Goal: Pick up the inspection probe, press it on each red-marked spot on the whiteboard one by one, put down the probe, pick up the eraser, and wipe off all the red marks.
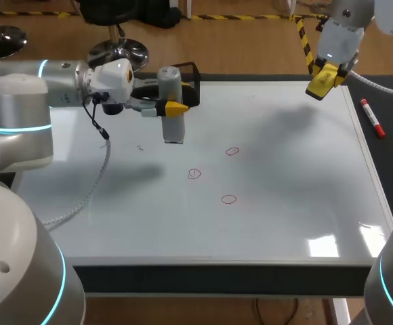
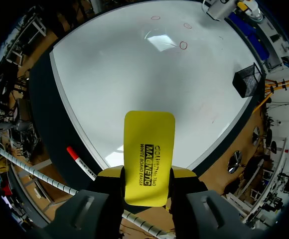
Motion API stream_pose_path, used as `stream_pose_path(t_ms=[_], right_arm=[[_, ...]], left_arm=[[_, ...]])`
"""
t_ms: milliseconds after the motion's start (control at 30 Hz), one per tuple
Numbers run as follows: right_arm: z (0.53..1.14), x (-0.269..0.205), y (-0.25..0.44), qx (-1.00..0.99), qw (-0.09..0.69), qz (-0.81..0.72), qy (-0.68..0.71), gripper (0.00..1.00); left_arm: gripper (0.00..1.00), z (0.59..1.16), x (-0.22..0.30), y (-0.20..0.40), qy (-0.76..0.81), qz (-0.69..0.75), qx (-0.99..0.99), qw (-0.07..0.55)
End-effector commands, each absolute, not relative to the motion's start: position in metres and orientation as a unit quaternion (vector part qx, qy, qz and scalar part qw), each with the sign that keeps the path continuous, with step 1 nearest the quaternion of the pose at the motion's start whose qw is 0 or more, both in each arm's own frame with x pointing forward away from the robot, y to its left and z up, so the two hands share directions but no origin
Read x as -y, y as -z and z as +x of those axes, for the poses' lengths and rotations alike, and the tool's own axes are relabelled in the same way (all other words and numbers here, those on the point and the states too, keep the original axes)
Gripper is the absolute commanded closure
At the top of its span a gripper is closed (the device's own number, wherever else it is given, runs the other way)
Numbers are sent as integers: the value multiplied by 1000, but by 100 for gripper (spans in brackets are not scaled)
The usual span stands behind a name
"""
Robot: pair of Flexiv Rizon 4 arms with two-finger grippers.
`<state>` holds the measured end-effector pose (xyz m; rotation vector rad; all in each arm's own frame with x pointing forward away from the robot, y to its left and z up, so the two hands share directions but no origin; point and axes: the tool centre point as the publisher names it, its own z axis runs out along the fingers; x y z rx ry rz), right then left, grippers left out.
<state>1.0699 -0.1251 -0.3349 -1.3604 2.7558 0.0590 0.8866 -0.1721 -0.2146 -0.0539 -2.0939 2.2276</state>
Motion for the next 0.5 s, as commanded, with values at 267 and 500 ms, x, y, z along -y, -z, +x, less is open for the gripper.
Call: stream_pose_path(t_ms=[267,500], right_arm=[[1071,125,334,-896,32,-443,-17,100],[1071,125,334,-896,32,-443,-17,100]], left_arm=[[100,875,186,228,-724,-27,685,68],[100,875,187,227,-721,-30,688,73]])
